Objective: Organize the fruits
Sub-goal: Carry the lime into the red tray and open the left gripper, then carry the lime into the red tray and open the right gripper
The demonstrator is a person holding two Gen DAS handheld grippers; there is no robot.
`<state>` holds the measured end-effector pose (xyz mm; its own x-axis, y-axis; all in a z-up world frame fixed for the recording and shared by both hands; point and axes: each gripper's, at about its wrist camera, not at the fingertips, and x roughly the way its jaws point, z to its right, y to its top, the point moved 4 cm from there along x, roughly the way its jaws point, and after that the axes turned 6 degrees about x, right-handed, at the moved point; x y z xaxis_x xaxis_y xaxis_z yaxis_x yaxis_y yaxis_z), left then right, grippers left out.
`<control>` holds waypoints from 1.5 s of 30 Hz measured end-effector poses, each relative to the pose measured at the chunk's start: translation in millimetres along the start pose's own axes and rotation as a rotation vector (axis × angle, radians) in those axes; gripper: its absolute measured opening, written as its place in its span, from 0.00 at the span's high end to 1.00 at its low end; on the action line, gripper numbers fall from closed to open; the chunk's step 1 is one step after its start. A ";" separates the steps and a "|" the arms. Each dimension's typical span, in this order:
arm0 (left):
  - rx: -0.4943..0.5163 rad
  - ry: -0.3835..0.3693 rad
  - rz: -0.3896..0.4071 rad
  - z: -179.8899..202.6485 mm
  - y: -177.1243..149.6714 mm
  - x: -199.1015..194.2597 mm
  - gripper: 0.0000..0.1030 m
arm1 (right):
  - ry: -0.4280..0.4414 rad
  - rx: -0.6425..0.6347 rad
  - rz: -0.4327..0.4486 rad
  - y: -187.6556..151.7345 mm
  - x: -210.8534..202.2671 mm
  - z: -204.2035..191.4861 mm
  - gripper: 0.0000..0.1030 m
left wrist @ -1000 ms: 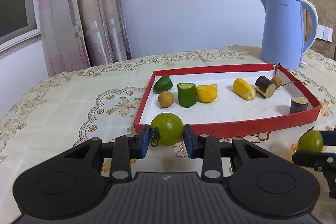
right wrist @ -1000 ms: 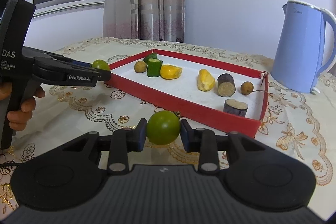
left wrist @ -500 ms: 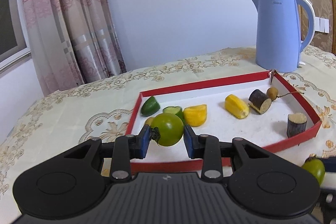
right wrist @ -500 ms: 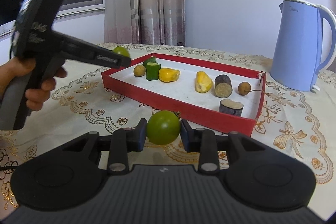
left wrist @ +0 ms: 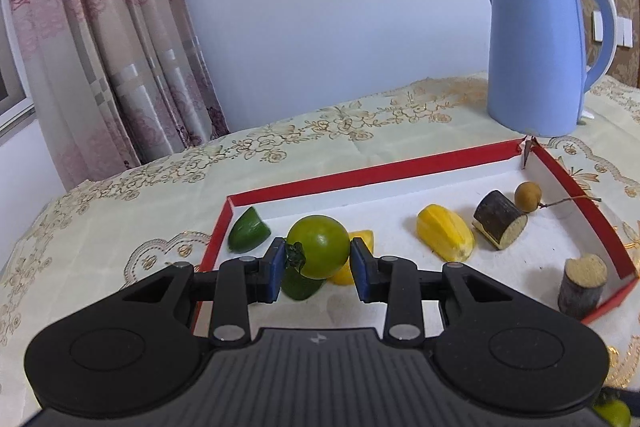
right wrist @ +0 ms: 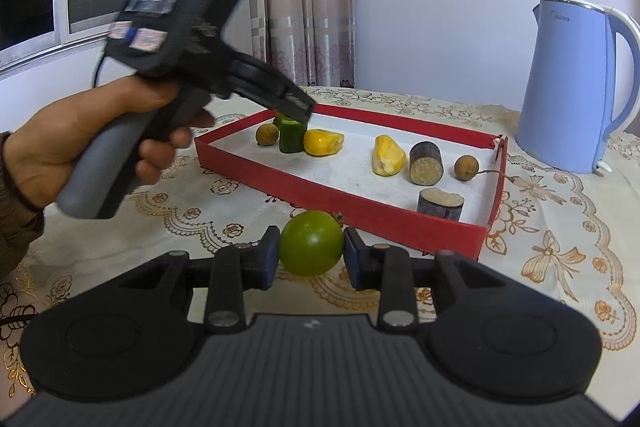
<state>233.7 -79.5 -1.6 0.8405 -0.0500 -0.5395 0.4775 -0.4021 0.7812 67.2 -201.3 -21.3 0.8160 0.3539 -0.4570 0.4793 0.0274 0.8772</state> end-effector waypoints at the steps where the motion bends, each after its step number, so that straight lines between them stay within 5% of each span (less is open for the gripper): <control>1: 0.004 0.001 -0.005 1.5 2.3 3.8 0.67 | 0.000 -0.001 -0.001 0.0 0.3 0.0 0.69; 16: 0.018 0.005 -0.053 13.3 14.3 38.9 0.65 | 0.018 0.005 -0.009 -0.6 4.2 2.0 0.70; 22: 0.016 0.027 -0.006 9.6 19.8 34.7 0.23 | 0.020 0.015 -0.013 -0.5 5.0 3.2 0.69; 34: -0.008 0.107 -0.003 -8.0 -1.9 44.9 0.20 | 0.009 0.047 -0.001 1.3 4.3 7.6 0.69; 45: 0.137 0.243 0.054 19.8 1.1 45.2 0.16 | -0.057 0.090 0.039 12.4 -2.8 14.5 0.69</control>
<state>267.1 -100.3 -31.3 0.9084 0.1397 -0.3940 0.4053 -0.5256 0.7480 75.5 -215.5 -11.3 0.8505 0.2988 -0.4328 0.4720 -0.0705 0.8788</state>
